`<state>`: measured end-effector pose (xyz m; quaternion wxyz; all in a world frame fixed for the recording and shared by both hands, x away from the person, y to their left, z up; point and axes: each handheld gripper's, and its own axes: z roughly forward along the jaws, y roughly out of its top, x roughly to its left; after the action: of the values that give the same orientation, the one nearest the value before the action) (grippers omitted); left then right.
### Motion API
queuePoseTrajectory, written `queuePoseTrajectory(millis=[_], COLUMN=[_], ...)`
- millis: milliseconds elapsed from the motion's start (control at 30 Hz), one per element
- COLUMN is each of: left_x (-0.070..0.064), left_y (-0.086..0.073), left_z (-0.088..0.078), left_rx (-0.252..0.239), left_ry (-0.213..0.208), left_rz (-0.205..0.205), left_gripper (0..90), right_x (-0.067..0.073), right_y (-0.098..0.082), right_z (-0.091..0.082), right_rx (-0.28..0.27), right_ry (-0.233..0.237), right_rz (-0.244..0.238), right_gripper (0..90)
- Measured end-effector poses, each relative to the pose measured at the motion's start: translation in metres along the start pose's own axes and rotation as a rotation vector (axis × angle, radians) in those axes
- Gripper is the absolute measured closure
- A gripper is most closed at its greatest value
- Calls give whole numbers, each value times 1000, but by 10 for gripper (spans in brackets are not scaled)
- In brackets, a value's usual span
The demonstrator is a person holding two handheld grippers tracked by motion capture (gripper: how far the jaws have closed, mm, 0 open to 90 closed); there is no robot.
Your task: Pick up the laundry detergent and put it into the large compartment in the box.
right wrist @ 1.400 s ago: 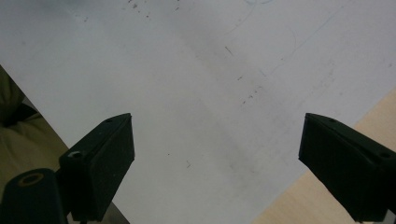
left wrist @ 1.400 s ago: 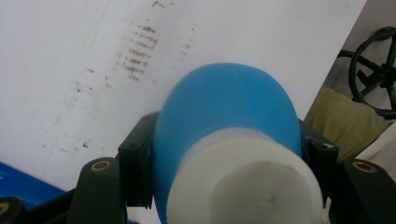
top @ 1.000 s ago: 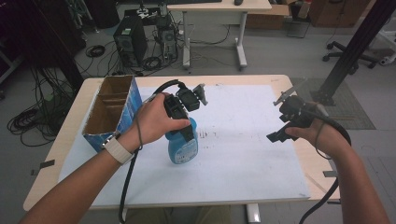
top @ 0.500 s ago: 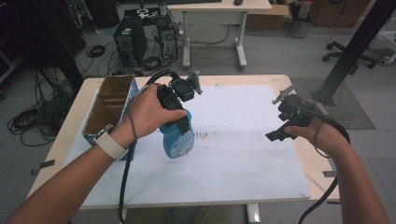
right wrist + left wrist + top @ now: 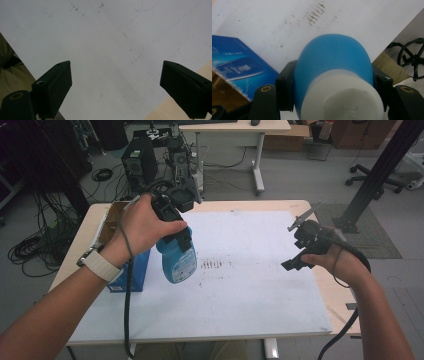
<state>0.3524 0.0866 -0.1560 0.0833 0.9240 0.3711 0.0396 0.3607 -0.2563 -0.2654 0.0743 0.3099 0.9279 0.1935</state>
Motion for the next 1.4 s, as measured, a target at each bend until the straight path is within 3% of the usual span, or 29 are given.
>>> queuePoseTrajectory(millis=[700, 1400], left_x=[46, 89], left_y=[-24, -53], left_z=[-57, -95], left_rx=[1, -37], left_ry=[27, 72], left_rz=[-172, -366], left_gripper=[374, 374], right_x=[1, 1], right_y=[12, 21], right_z=[7, 12], right_rx=[-1, 0], right_ry=[10, 19], right_rz=[-26, -40], right_gripper=[105, 105])
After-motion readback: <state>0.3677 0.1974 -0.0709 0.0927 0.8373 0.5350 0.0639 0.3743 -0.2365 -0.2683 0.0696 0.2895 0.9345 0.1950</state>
